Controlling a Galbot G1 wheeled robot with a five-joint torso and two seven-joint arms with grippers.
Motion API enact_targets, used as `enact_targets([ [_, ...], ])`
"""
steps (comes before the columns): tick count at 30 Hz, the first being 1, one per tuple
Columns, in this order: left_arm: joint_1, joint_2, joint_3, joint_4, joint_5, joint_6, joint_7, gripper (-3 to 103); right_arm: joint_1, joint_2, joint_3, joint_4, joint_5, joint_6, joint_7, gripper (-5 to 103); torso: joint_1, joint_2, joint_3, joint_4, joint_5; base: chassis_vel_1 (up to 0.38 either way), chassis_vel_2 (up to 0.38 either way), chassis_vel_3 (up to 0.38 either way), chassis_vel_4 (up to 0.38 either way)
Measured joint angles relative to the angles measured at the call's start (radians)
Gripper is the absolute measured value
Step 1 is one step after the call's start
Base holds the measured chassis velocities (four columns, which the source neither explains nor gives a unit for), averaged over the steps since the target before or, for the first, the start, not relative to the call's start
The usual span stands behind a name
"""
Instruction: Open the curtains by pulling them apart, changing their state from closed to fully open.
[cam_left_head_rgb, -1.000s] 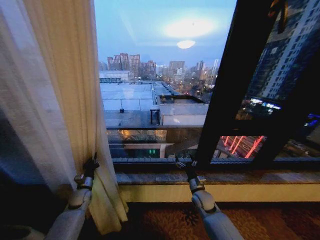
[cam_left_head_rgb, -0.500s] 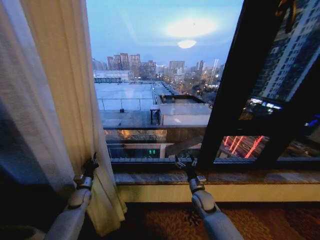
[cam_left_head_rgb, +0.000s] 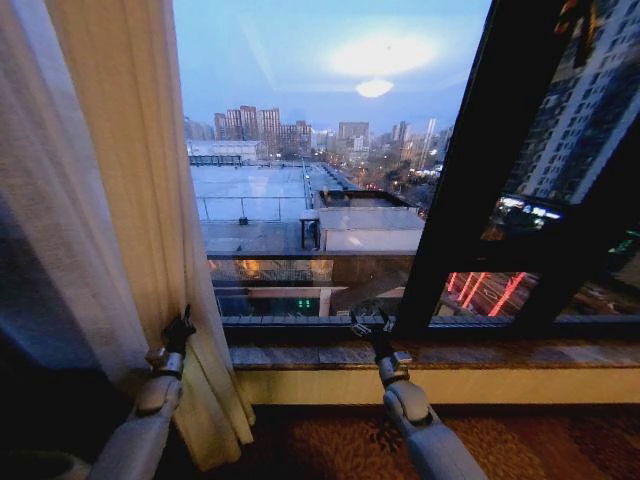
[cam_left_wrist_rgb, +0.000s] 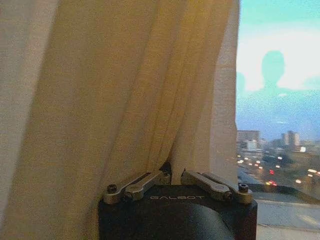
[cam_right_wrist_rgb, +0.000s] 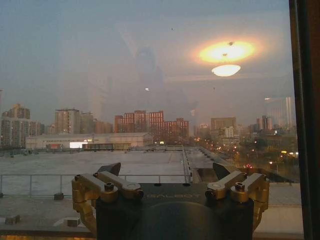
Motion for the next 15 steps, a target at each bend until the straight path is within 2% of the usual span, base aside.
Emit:
enact_targets([
  [5,-0.045,0.032,-0.022,0.091,-0.018,-0.009,-0.022,0,0.000,0.000,0.000,0.000,0.000,0.000,0.000,100,0.000,0.000,0.000,-0.0002,0.0000,0.000,0.000,0.000,0.000],
  [9,-0.108,0.081,-0.057,0.189,-0.036,-0.010,-0.063,0,0.000,0.000,0.000,0.000,0.000,0.000,0.000,100,0.000,0.000,0.000,0.0000,-0.0002,0.000,0.000,0.000,0.000],
  [15,-0.172,0.121,-0.082,0.269,-0.049,0.000,-0.114,0,0.000,0.000,0.000,0.000,0.000,0.000,0.000,100,0.000,0.000,0.000,0.0003,-0.0003,0.000,0.000,0.000,0.000],
])
